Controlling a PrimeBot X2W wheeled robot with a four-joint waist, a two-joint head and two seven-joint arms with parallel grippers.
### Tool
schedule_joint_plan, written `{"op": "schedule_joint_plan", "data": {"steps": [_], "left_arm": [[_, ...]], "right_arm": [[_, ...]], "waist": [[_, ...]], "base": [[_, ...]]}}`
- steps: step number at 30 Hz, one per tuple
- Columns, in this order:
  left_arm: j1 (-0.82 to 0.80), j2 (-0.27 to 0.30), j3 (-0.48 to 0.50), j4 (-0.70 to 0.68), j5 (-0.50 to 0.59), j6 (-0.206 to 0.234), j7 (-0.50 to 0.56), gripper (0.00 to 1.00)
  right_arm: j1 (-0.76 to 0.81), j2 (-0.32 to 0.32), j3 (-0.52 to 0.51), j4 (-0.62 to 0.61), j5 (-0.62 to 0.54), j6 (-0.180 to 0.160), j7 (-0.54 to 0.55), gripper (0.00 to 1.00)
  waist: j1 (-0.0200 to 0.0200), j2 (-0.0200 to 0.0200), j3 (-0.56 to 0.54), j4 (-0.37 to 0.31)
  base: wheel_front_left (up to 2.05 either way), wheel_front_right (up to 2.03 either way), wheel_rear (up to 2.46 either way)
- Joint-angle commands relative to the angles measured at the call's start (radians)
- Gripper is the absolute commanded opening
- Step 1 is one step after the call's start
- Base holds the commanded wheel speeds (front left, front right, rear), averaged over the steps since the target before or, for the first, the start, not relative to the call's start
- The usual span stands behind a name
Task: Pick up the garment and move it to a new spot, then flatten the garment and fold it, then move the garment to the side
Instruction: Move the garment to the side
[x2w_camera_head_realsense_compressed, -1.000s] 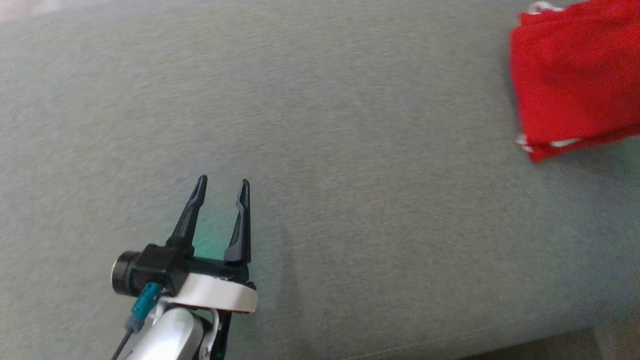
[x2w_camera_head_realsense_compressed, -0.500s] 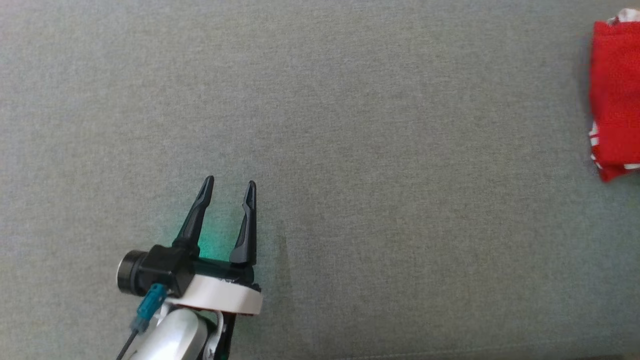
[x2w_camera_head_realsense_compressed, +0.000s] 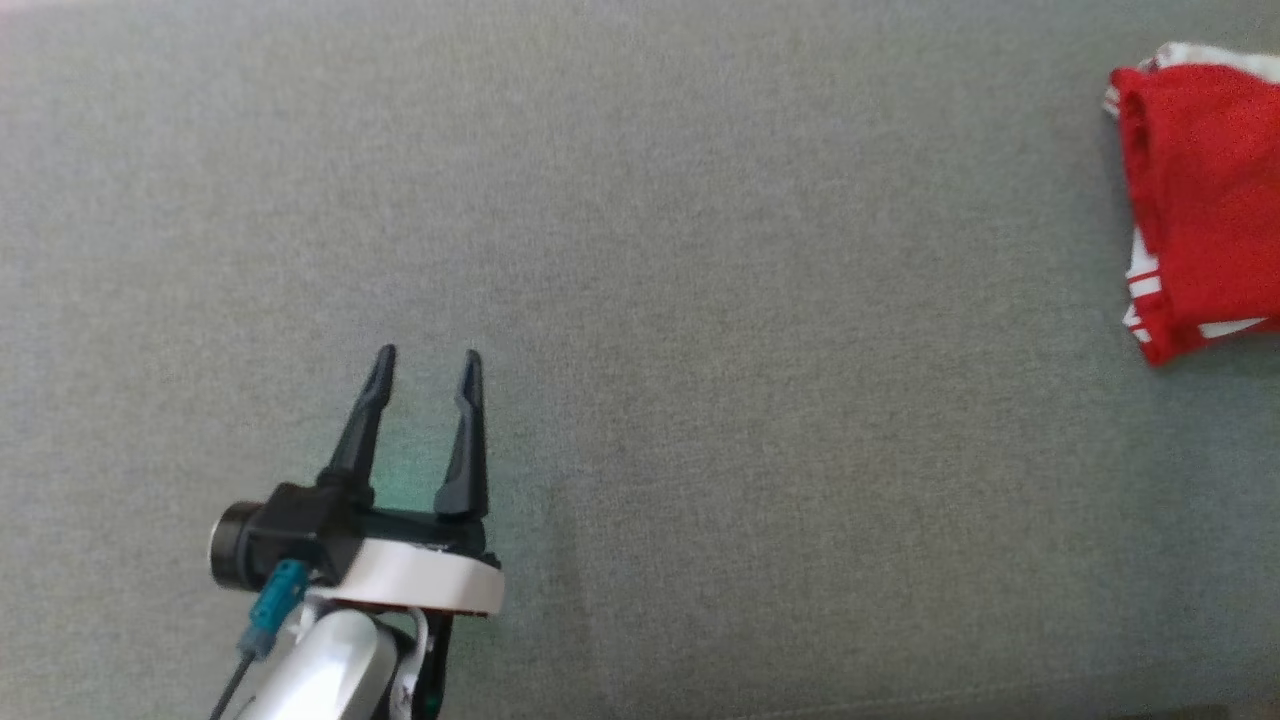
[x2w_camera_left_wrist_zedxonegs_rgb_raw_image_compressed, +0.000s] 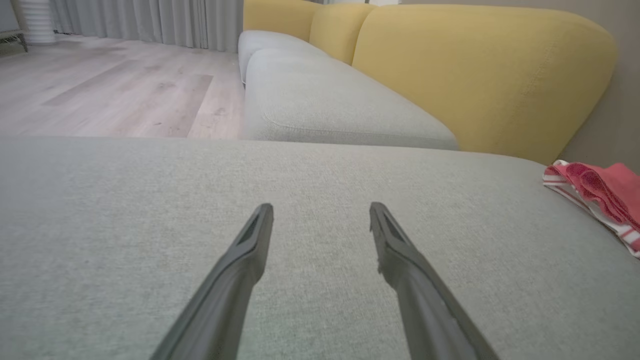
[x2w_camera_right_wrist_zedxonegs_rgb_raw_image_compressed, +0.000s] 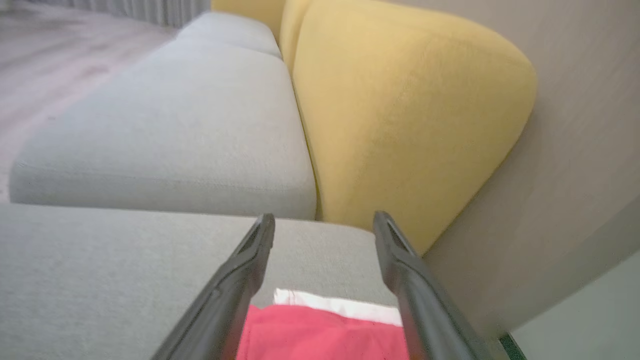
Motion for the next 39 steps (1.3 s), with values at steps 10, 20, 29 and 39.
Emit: {"op": "schedule_joint_plan", "data": {"steps": [10, 20, 29, 39], "left_arm": [[0.073, 0.023, 0.123, 0.0, -0.044, 0.042, -0.038, 1.0], [0.185, 0.005, 0.16, 0.022, -0.059, 0.049, -0.046, 1.0], [0.253, -0.018, 0.159, 0.072, -0.06, 0.031, -0.047, 1.0], [0.267, -0.034, 0.174, 0.091, -0.057, 0.025, -0.048, 1.0]], "right_arm": [[0.183, 0.16, 0.032, -0.118, 0.03, -0.001, -0.134, 1.0], [0.509, 0.29, 0.094, -0.247, -0.014, -0.001, -0.256, 1.0], [0.73, 0.292, 0.149, -0.244, 0.078, -0.001, -0.411, 1.0], [0.755, 0.292, 0.193, -0.223, 0.082, -0.001, -0.451, 1.0]], "waist": [[0.0, 0.0, -0.173, 0.017], [0.0, 0.0, -0.257, 0.062], [0.0, 0.0, -0.298, 0.092], [0.0, 0.0, -0.307, 0.088]], "base": [[0.0, 0.0, 0.0], [0.0, 0.0, 0.0], [0.0, 0.0, 0.0], [0.0, 0.0, 0.0]]}}
